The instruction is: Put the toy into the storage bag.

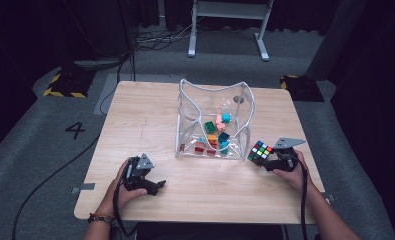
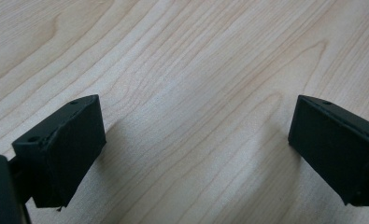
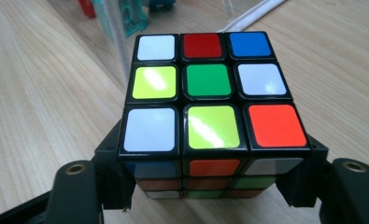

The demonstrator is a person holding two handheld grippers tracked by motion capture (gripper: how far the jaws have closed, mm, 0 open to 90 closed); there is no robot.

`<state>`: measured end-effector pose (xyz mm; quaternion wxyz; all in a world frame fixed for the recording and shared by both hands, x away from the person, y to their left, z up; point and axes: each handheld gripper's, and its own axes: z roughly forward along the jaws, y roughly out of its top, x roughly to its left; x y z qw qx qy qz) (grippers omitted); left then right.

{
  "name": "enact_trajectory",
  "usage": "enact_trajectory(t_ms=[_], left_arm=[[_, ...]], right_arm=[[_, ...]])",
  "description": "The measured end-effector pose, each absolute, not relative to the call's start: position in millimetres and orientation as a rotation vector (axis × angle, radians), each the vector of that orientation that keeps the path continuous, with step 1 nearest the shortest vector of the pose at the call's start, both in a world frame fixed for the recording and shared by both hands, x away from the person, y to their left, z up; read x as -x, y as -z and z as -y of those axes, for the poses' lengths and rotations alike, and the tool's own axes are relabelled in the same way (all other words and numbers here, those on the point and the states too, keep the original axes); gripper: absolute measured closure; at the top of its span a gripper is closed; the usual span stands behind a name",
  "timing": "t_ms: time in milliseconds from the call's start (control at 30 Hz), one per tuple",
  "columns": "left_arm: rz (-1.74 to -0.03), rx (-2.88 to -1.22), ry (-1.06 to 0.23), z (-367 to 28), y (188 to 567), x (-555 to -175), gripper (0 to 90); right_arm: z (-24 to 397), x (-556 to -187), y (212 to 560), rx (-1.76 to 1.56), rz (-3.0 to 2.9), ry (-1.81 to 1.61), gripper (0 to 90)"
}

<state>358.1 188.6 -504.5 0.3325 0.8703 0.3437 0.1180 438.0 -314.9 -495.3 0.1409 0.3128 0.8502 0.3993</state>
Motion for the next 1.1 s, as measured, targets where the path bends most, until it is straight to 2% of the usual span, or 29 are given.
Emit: enact_trajectory(t_ms=[700,1100], left_arm=[[-0.897,-2.274,-0.313,-189,504,-358,4.1],[-0.9,-2.273,-0.31,-189,504,-358,4.1]], right_arm=[[328,-433,449,-0.857,-2.354,-1.229,34.2],[320,-434,419,-0.809,-2.3,-1.24,34.2]])
